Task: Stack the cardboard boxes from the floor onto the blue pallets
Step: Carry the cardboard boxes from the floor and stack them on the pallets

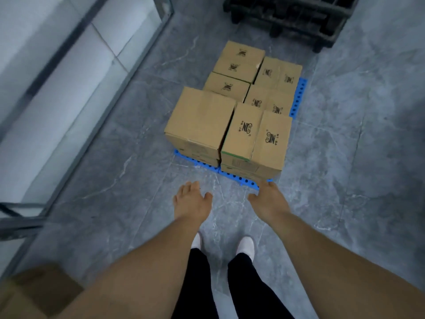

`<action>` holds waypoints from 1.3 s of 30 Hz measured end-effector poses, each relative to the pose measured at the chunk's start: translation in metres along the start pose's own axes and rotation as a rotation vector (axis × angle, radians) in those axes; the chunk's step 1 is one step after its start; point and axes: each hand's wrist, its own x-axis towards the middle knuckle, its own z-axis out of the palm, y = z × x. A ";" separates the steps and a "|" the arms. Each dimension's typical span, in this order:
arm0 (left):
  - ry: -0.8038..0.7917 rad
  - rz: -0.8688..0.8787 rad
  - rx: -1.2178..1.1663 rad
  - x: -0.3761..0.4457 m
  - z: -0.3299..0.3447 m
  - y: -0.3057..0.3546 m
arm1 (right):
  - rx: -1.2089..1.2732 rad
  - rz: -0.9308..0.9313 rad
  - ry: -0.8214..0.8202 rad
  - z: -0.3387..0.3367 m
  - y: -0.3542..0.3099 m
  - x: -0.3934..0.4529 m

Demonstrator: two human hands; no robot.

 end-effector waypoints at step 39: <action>0.670 -0.987 -0.843 -0.357 0.013 -0.329 | -0.780 -1.135 -0.283 0.260 -0.224 -0.345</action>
